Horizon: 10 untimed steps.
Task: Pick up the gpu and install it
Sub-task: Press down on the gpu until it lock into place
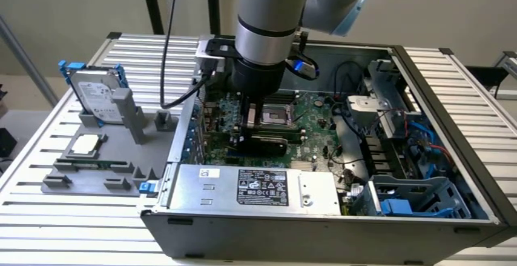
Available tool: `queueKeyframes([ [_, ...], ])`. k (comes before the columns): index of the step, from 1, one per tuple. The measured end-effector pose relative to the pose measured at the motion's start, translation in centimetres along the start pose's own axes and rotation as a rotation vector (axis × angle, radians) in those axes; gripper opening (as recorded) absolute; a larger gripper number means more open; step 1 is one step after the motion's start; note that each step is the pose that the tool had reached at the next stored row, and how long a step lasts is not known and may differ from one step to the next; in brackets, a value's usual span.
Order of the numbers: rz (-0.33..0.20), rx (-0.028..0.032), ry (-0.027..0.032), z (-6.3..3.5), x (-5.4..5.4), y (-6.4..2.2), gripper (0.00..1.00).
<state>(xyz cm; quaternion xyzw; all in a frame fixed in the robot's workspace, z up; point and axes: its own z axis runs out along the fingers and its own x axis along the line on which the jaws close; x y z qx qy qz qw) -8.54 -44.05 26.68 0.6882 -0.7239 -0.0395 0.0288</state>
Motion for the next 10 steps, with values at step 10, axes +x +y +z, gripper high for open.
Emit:
queueKeyframes([
  [10,0.001,-0.0485,0.0034,-1.98,0.0,0.87,0.11],
])
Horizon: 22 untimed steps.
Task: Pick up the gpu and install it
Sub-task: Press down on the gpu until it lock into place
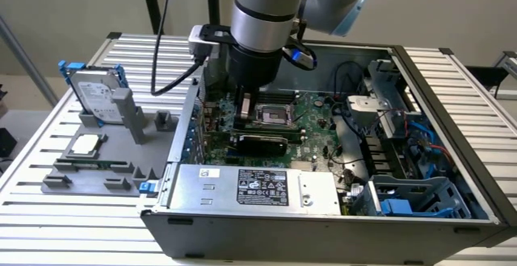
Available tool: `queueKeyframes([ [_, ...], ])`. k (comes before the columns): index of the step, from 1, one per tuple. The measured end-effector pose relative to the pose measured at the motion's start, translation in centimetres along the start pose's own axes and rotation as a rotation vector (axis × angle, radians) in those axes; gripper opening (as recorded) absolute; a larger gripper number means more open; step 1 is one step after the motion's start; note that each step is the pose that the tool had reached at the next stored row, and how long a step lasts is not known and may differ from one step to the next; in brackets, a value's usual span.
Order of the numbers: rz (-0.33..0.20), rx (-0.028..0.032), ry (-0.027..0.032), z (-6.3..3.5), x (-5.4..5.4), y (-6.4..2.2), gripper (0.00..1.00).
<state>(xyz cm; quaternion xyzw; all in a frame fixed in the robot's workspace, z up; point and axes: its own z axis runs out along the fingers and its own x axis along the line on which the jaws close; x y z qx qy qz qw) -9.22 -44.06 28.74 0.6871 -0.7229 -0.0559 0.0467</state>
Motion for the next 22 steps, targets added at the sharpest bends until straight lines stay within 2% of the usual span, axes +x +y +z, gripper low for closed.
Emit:
queueKeyframes([
  [2,0.0,-0.0284,0.0013,0.04,0.0,0.2,0.11],
  [7,0.0,-0.1053,0.0053,0.11,0.0,0.7,0.11],
  [10,0.001,-0.1494,0.0077,0.15,0.1,1.0,0.11],
  [12,0.001,-0.176,0.0096,0.16,0.1,1.13,0.11],
  [13,0.001,-0.1869,0.0108,0.17,0.1,1.16,0.11],
  [14,0.002,-0.1954,0.0125,0.17,0.1,1.17,0.11],
  [16,0.004,-0.2063,0.0193,0.17,0.1,1.2,0.11],
  [20,0.009,-0.2179,0.0415,0.19,0.1,1.27,0.11],
  [22,0.01,-0.2219,0.0452,0.2,0.1,1.33,0.11],
])
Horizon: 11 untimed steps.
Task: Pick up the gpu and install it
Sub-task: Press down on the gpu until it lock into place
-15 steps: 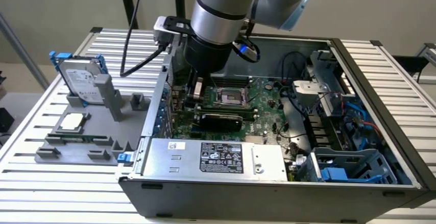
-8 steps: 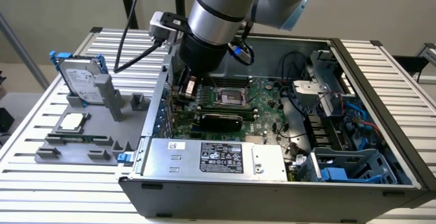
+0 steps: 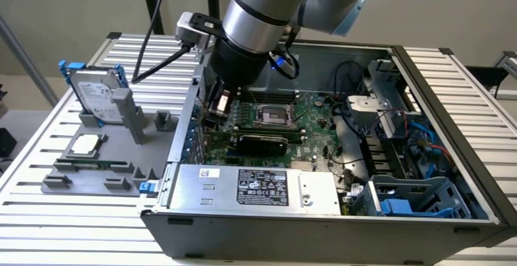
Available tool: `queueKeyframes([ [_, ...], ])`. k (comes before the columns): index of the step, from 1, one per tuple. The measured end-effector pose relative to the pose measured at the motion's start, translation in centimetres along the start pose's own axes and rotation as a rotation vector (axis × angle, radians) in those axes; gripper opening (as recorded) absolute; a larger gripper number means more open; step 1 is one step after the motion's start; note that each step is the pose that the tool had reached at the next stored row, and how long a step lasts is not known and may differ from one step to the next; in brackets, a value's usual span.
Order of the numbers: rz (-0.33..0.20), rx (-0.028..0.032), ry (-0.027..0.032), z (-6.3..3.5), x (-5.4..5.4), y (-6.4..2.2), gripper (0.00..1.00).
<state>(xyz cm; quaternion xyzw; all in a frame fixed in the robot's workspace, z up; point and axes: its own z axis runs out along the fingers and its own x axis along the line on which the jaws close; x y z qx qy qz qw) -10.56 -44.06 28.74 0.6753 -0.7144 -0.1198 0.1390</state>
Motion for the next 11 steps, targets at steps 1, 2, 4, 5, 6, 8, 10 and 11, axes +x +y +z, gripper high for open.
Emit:
queueKeyframes([
  [1,0.0,-0.0021,0.0008,0.01,0.0,0.03,0.11],
  [2,0.0,-0.0042,0.0015,0.02,0.0,0.05,0.11],
  [4,0.001,-0.0078,0.0033,0.05,0.0,0.1,0.11],
  [5,0.001,-0.0095,0.0044,0.05,0.0,0.12,0.11],
  [6,0.002,-0.0115,0.0058,0.05,0.0,0.13,0.11],
  [8,0.003,-0.0158,0.0085,0.06,0.0,0.16,0.11],
  [10,0.004,-0.0203,0.0112,0.07,0.0,0.16,0.11],
  [11,0.004,-0.0221,0.0124,0.06,0.0,0.17,0.11],
])
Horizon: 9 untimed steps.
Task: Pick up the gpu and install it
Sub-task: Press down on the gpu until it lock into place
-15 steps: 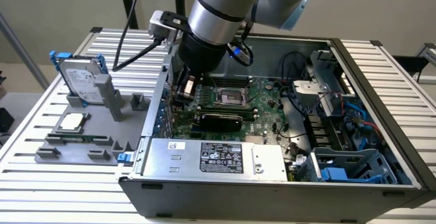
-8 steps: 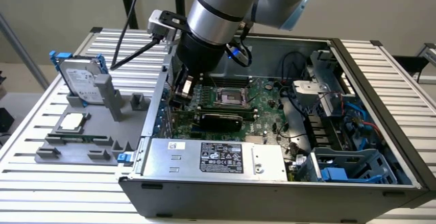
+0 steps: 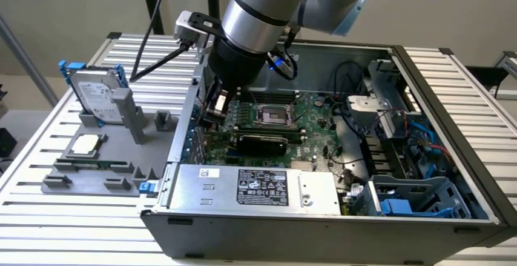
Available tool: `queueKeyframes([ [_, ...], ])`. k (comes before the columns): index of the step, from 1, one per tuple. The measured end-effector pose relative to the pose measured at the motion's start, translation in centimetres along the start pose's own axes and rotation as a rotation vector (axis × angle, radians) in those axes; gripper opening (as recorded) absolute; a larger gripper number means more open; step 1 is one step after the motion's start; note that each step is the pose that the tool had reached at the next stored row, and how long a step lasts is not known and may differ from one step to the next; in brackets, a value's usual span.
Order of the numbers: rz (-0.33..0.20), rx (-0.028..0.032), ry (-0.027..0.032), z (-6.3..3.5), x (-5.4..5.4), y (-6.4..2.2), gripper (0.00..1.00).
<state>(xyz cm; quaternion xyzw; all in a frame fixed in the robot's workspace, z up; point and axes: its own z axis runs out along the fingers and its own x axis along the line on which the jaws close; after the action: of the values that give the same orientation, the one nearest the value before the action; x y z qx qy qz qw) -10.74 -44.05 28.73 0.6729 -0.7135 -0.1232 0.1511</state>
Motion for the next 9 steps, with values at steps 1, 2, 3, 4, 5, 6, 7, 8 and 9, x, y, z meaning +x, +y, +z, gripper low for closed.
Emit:
queueKeyframes([
  [1,0.0,-0.0008,0.0011,0.0,0.0,0.0,0.11],
  [2,0.001,-0.0012,0.0018,0.0,-0.02,0.0,0.11],
  [3,0.001,-0.0015,0.0023,-0.01,-0.03,0.01,0.11],
  [4,0.002,-0.0017,0.0027,-0.02,-0.04,0.01,0.11],
  [5,0.002,-0.0018,0.0029,-0.03,-0.06,0.01,0.11],
  [6,0.002,-0.0019,0.0031,-0.05,-0.07,0.02,0.11],
  [7,0.002,-0.0019,0.003,-0.05,-0.09,0.02,0.11],
  [8,0.002,-0.0019,0.0029,-0.07,-0.11,0.03,0.11],
  [9,0.003,-0.0019,0.0028,-0.08,-0.13,0.04,0.11],
])
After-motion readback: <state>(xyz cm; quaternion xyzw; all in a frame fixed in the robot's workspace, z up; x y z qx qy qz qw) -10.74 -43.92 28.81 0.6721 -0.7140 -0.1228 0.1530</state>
